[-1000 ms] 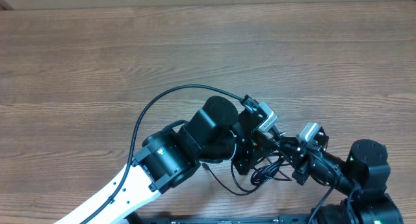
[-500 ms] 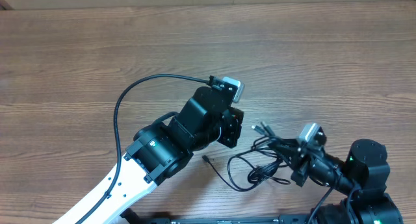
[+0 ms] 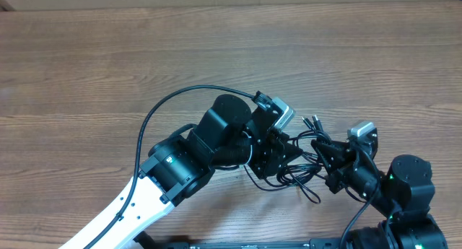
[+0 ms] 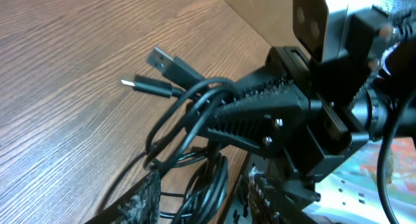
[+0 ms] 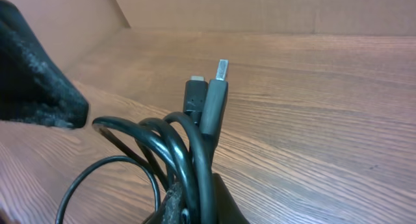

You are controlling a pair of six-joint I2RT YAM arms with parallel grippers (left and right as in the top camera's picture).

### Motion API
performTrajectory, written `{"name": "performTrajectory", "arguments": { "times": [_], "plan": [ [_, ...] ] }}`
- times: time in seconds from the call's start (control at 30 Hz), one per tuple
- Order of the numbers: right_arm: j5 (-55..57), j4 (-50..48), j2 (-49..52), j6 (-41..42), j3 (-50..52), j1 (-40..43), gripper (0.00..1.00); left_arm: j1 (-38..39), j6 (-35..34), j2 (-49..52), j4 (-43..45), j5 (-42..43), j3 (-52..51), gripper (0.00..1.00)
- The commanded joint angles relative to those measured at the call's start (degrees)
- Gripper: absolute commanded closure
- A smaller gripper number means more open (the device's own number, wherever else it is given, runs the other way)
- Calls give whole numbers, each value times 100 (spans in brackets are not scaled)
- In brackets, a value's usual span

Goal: Untangle cables

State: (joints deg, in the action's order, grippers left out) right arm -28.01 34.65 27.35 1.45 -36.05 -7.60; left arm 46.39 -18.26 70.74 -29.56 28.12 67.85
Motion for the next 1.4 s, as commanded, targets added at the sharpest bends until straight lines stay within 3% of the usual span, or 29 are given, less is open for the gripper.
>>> {"name": "performTrajectory", "arguments": {
  "times": [0.0, 0.07, 0.2, 0.43, 0.73, 0.97, 1.2, 1.37],
  "plan": [
    [57, -157, -59, 586, -76, -15, 96, -35, 160, -26, -15, 192, 55, 43],
    [57, -170, -59, 588, -76, -15, 96, -35, 177, -26, 9, 129, 55, 29],
    [57, -205, -59, 610, -76, -15, 96, -35, 339, -22, 76, 129, 55, 20],
    [55, -452, -59, 1231, -76, -15, 96, -28, 953, -9, 131, 153, 55, 16],
    [-57, -518, -59, 1510, -76, -15, 96, -24, 973, -9, 428, 219, 55, 0],
    [-162, -608, -59, 1657, -76, -15, 96, -26, 1213, -9, 450, 92, 55, 0],
    [-452, -798, -59, 1657, -76, -15, 96, -26, 1287, 2, 195, -1556, 55, 0],
    [-1141, -1128, -59, 1657, -76, -15, 96, -24, 1298, 13, 249, -1414, 55, 1]
  ]
}}
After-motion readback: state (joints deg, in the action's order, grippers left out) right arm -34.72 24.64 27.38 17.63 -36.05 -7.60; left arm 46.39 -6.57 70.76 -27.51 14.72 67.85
